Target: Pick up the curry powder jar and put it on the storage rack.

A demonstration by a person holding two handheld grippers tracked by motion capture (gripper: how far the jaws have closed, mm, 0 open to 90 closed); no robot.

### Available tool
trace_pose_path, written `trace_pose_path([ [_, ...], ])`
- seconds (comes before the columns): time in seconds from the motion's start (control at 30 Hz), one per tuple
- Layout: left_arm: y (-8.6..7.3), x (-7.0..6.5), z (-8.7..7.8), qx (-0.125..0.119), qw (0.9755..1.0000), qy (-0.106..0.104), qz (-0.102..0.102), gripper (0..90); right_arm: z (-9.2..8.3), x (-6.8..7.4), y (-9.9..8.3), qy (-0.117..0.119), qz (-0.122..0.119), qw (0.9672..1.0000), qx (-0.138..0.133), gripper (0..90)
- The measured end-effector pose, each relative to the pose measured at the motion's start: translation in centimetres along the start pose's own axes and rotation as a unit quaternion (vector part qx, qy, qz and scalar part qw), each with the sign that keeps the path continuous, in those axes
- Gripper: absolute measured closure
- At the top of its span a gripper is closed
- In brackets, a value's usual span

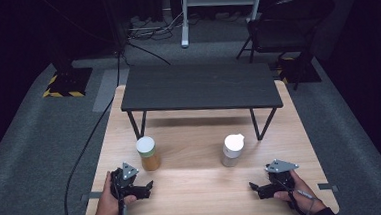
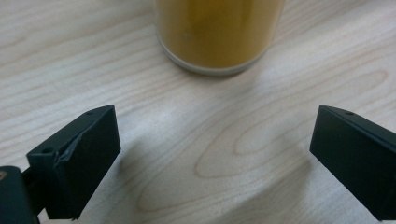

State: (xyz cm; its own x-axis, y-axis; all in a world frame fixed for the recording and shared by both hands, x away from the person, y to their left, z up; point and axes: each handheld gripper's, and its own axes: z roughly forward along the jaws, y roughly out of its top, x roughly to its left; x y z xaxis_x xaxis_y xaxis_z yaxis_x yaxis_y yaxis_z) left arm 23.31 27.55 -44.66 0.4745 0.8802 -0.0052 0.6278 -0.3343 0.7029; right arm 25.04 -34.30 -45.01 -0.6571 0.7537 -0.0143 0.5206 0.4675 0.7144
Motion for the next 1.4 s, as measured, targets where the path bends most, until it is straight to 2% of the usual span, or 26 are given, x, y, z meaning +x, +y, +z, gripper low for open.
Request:
trace_pose_path([
  [0.27,0.3,-0.3,-0.5,-0.024,0.9997,0.004,-0.003,1.7,0.0,0.0,0.0,0.000,0.000,1.0000,0.000,0.1],
  [0.6,1.1,-0.8,-1.1,-0.054,0.9983,0.007,-0.020,1.6,0.0,0.0,0.0,0.000,0.000,1.0000,0.000,0.2],
  [0.7,1.5,-0.7,-1.4,-0.056,0.9982,0.012,-0.019,1.6,0.0,0.0,0.0,0.000,0.000,1.0000,0.000,0.2],
  [0.77,1.7,-0.5,-1.8,-0.065,0.9974,0.010,-0.029,1.6,0.0,0.0,0.0,0.001,-0.001,1.0000,0.000,0.1],
  [1.0,2.2,-0.3,-2.6,-0.086,0.9957,0.010,-0.036,1.5,0.0,0.0,0.0,0.001,0.000,1.0000,0.000,0.1],
  [1.27,2.9,-0.4,-2.4,-0.105,0.9935,0.007,-0.044,1.4,0.0,-0.1,0.0,0.001,-0.001,1.0000,0.000,0.1],
  [1.4,3.3,-0.6,-1.9,-0.105,0.9935,0.008,-0.042,1.4,0.0,-0.1,0.0,0.001,-0.001,1.0000,0.000,0.1],
])
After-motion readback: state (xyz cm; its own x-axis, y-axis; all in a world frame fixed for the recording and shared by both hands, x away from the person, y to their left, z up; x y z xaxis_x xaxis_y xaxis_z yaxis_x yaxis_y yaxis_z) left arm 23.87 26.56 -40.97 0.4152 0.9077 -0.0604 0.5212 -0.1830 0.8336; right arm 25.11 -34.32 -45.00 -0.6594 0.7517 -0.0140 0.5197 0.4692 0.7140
